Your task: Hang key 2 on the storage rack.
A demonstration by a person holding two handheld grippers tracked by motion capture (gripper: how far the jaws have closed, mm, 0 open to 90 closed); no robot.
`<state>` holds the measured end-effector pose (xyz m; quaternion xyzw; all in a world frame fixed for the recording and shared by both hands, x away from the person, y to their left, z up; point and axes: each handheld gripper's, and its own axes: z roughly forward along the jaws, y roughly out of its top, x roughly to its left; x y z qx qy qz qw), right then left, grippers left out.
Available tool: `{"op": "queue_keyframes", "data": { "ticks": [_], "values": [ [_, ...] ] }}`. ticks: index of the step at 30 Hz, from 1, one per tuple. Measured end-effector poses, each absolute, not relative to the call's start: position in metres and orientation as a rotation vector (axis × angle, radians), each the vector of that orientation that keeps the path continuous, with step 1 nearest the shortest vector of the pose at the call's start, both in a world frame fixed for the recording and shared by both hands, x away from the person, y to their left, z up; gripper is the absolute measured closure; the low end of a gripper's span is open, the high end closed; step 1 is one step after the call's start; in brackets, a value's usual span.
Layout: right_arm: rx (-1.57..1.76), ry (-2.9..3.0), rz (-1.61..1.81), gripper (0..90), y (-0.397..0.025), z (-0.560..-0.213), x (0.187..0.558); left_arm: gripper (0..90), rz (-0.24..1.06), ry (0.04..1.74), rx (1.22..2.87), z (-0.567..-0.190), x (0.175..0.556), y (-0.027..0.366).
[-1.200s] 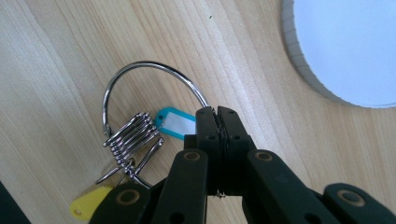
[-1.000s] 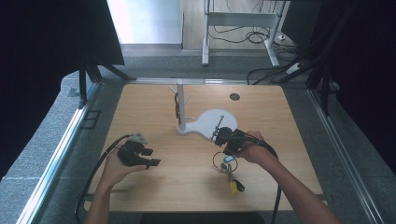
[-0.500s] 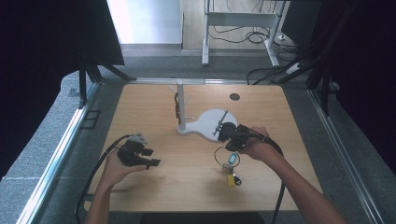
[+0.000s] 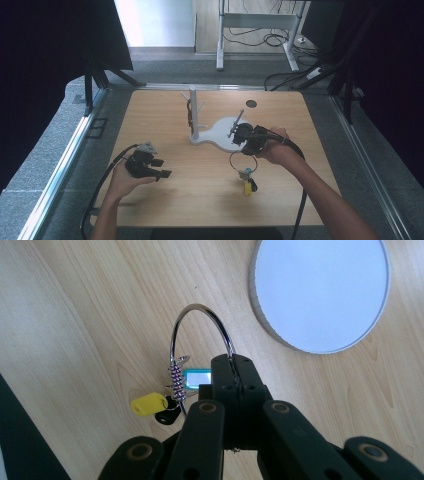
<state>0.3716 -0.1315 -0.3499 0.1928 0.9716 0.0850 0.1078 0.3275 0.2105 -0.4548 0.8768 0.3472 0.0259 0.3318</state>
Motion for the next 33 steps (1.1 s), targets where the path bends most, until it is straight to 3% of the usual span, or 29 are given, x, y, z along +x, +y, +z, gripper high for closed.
{"op": "queue_keyframes", "data": {
  "ticks": [17, 33],
  "values": [
    [0.582, 2.846, 0.271, 90.0, -0.130, -0.338, 0.380, 42.2, 0.062, 0.908, 2.289, -0.455, 0.328, 0.211],
    [0.598, 2.802, 0.276, 90.0, -0.113, -0.309, 0.411, 42.2, 0.057, 0.916, 2.274, -0.455, 0.328, 0.214]
  ]
}}
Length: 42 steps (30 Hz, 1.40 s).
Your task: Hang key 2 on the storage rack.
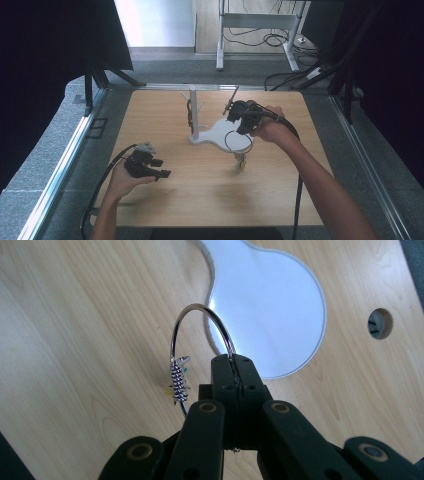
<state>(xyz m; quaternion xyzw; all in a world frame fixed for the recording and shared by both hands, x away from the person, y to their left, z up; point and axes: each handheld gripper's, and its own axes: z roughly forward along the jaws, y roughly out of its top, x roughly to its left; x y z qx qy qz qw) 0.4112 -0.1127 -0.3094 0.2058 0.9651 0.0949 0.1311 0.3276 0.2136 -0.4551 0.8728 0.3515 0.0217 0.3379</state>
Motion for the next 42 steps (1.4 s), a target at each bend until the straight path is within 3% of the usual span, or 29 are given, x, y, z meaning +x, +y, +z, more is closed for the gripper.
{"op": "queue_keyframes", "data": {
  "ticks": [14, 42],
  "values": [
    [0.640, 2.768, 0.280, 90.0, -0.096, -0.286, 0.451, 42.2, 0.056, 0.921, 2.254, -0.453, 0.327, 0.221],
    [0.716, 2.710, 0.286, 90.0, -0.043, -0.288, 0.532, 42.2, 0.041, 0.925, 2.213, -0.451, 0.323, 0.229]
  ]
}}
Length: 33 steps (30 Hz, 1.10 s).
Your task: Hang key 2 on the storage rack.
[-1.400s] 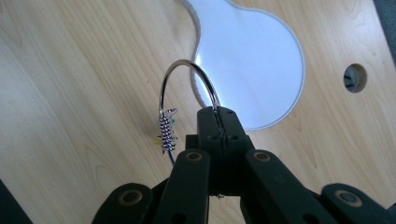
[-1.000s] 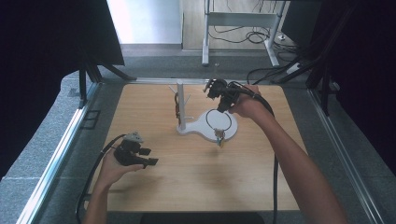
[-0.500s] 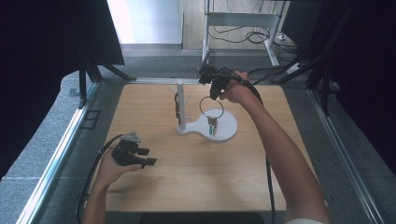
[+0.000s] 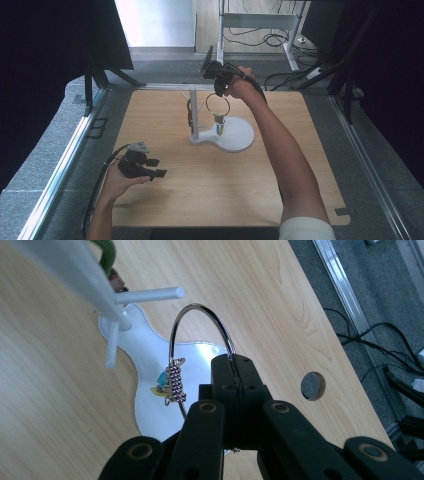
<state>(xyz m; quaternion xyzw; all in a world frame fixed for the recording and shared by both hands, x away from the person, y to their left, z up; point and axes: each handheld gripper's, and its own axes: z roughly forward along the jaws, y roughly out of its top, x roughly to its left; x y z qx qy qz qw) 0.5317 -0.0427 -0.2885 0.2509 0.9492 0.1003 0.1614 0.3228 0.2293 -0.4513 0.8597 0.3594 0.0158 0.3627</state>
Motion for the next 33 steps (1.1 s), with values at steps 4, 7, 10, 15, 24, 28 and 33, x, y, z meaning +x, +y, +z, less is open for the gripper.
{"op": "queue_keyframes", "data": {
  "ticks": [4, 7, 10, 15, 24, 28, 33],
  "values": [
    [0.718, 2.711, 0.289, 90.0, -0.039, -0.289, 0.537, 42.2, 0.037, 0.933, 2.204, -0.452, 0.323, 0.232],
    [0.713, 2.713, 0.293, 90.0, -0.035, -0.290, 0.540, 42.2, 0.037, 0.948, 2.196, -0.453, 0.323, 0.236],
    [0.719, 2.711, 0.297, 90.0, -0.029, -0.294, 0.538, 42.3, 0.035, 0.958, 2.186, -0.453, 0.323, 0.239],
    [0.704, 2.724, 0.311, 90.0, -0.023, -0.296, 0.529, 42.2, 0.032, 0.963, 2.192, -0.454, 0.322, 0.239],
    [0.703, 2.740, 0.369, 90.0, -0.014, -0.306, 0.513, 42.3, 0.038, 0.983, 2.167, -0.453, 0.323, 0.244],
    [0.719, 2.740, 0.386, 90.0, -0.018, -0.311, 0.511, 42.3, 0.041, 0.984, 2.167, -0.453, 0.325, 0.246],
    [0.734, 2.747, 0.380, 90.0, -0.018, -0.324, 0.510, 42.3, 0.045, 0.979, 2.160, -0.451, 0.323, 0.247]
  ]
}}
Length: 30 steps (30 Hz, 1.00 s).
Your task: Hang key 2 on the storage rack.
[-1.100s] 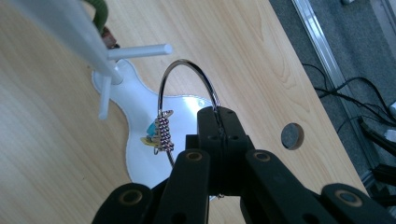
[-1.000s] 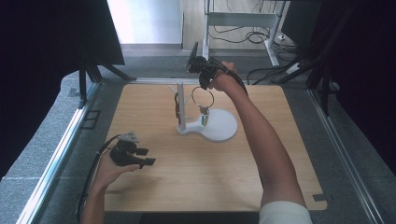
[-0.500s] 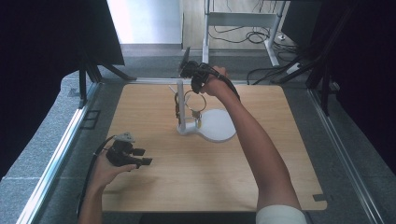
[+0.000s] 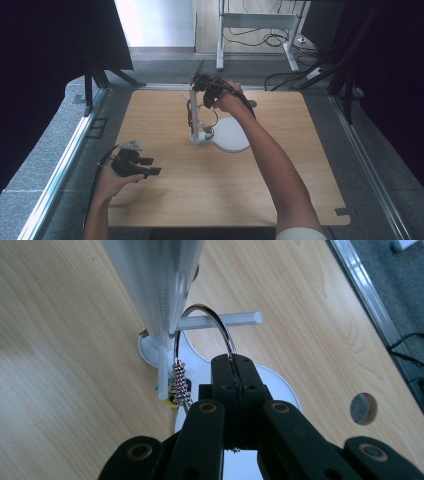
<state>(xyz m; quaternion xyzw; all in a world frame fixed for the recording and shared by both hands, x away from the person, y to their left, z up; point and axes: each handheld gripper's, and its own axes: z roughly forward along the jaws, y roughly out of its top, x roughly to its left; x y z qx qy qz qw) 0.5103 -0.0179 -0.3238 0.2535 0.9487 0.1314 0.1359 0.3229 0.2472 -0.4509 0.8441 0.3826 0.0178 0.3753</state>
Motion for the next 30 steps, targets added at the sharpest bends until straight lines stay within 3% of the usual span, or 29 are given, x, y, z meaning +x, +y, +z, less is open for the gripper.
{"op": "queue_keyframes", "data": {
  "ticks": [8, 12, 30],
  "values": [
    [0.722, 2.765, 0.396, 89.0, -0.015, -0.329, 0.509, 42.2, 0.050, 0.982, 2.156, -0.450, 0.322, 0.249],
    [0.729, 2.773, 0.442, 82.7, -0.018, -0.325, 0.507, 42.2, 0.050, 0.982, 2.160, -0.450, 0.323, 0.249],
    [0.731, 2.776, 0.574, 74.5, -0.065, -0.304, 0.478, 42.1, 0.053, 0.990, 2.170, -0.450, 0.322, 0.249]
  ]
}}
